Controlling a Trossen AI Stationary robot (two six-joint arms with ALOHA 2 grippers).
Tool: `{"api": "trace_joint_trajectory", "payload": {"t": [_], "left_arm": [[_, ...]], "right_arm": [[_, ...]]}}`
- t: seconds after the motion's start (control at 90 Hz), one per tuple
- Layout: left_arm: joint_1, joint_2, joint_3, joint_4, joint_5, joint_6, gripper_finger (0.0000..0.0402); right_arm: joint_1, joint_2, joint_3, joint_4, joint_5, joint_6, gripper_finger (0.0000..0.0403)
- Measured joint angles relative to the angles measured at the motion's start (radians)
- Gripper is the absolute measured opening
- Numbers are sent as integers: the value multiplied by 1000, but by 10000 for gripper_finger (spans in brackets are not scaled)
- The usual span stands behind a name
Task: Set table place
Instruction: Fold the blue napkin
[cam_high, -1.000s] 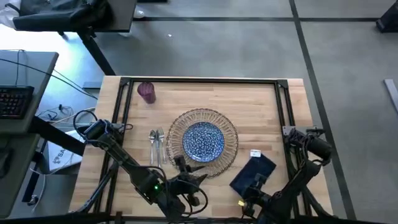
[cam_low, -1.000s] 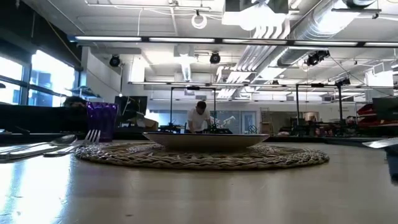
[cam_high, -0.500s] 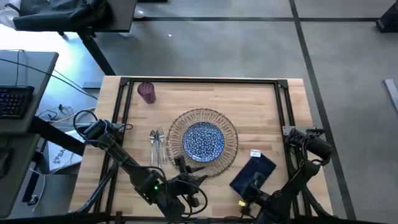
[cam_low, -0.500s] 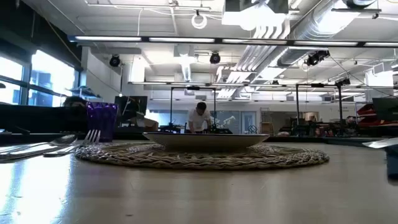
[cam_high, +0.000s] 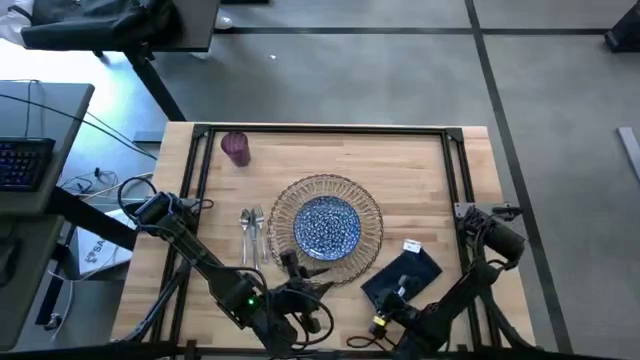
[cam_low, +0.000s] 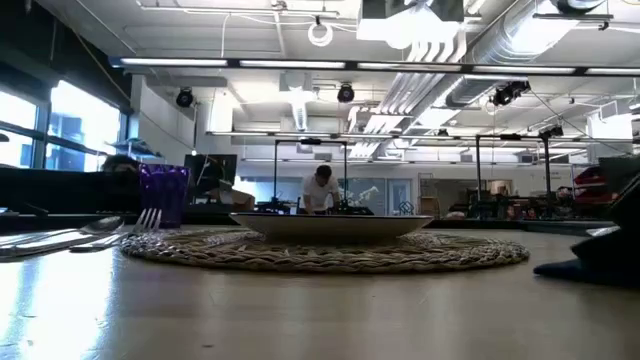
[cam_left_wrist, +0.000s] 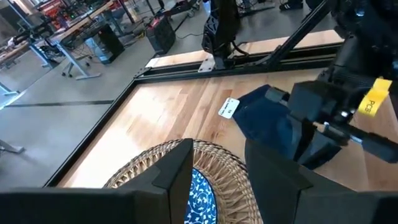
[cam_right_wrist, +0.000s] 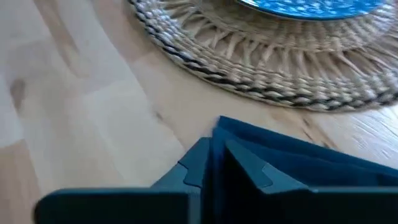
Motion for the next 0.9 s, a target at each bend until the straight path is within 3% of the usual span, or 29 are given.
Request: {"api": "trace_joint_trajectory", "payload": {"t": [0.111, 0.222, 0.389, 0.489, 0.611, 0.767, 0.9], "left_arm": [[0, 0, 0, 0, 0, 1, 128], [5, 0, 0, 6, 38, 1, 128], [52, 51, 0, 146, 256, 76, 120], [111, 129, 0, 315, 480, 178, 104], [182, 242, 0, 542, 705, 241, 80], [256, 359, 0, 676, 888, 236, 55], [305, 430, 0, 669, 1003, 184, 40]], "right_arm": [[-23, -31, 0, 6, -35, -119, 109], [1, -102, 0, -59, 12, -185, 169], [125, -211, -15, -375, 36, 126, 209], [203, -253, -104, -509, -54, 401, 196], [257, -286, -278, -412, -134, 610, 159], [249, -322, -478, -139, -152, 671, 99], [235, -339, -569, -10, -144, 667, 57]]}}
